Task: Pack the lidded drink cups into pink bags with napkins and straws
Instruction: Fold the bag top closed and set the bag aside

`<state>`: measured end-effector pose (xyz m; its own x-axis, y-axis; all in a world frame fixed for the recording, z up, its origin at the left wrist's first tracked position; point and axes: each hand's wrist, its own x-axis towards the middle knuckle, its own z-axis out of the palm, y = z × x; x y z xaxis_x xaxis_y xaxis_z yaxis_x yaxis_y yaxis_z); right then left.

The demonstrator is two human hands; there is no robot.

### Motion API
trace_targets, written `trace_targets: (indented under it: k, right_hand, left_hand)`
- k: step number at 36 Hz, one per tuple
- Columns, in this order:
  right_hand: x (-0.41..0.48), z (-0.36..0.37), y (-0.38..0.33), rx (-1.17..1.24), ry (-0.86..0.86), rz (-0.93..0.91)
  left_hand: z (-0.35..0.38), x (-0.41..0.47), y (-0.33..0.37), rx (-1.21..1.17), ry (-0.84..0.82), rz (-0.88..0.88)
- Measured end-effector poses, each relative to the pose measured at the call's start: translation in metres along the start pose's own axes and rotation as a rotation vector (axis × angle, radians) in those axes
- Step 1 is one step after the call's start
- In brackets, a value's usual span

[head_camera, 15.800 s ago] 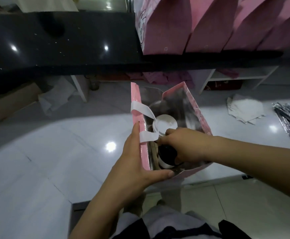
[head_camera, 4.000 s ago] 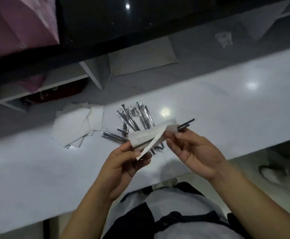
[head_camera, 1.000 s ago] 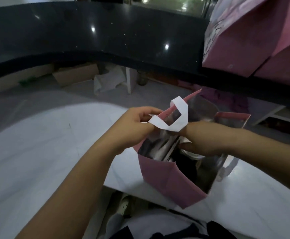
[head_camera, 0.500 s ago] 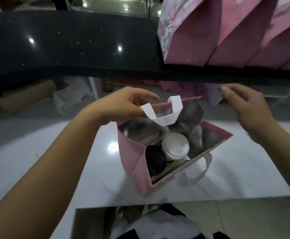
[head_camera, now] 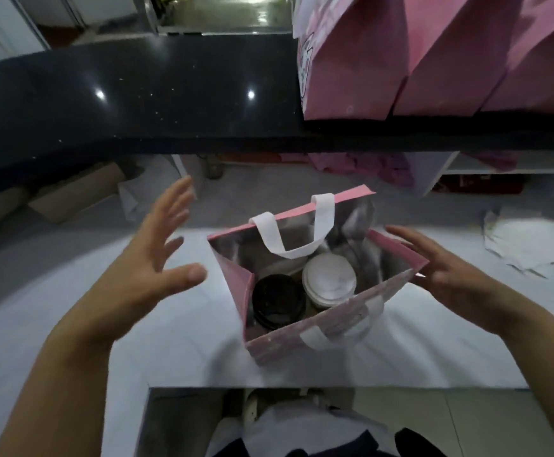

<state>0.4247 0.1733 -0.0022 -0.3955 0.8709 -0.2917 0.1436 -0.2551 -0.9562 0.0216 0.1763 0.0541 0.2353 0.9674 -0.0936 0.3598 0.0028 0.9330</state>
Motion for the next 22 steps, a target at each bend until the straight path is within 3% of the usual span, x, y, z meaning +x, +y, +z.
trace_targets:
  k: [4,9,16,22]
  right_hand:
    - [0.0,0.002,0.013,-0.118,-0.113,-0.048]
    - [0.014,0.004,0.025,-0.072,-0.076,-0.089]
    - [0.035,0.0,0.033,-0.085,-0.065,-0.12]
    - [0.051,-0.021,0.02,-0.161,-0.113,-0.178]
  left_hand:
    - [0.028,-0.046,-0.045,-0.284,0.087,-0.117]
    - [0.09,-0.065,-0.072,-0.177,0.009,-0.269]
    - [0.121,-0.046,-0.063,-0.001,0.203,-0.196]
    - [0.099,-0.035,-0.055,0.149,0.219,-0.112]
